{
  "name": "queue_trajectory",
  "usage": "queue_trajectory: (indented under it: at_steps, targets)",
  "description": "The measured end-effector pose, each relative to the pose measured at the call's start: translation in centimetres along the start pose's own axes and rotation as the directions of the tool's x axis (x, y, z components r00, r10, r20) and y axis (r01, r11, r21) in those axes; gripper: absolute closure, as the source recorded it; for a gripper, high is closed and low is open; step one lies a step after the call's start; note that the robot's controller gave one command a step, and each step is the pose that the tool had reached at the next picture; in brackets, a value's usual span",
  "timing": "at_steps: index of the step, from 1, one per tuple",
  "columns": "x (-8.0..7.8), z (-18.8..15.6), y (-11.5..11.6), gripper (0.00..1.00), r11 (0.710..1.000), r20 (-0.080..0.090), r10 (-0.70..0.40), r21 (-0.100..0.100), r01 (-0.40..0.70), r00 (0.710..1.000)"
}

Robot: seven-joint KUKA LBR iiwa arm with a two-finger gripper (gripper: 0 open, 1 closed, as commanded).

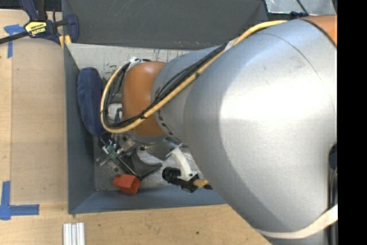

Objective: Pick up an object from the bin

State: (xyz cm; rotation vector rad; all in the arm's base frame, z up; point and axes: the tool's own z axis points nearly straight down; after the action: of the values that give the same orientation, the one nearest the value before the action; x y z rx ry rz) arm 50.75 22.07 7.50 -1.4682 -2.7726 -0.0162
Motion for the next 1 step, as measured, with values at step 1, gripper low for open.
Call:
queue_trajectory:
  at_steps: [1]
  targets:
    - [0.1,-0.09,0.13,0.0,1.0,0.007,-0.005,0.003,0.005,1.0]
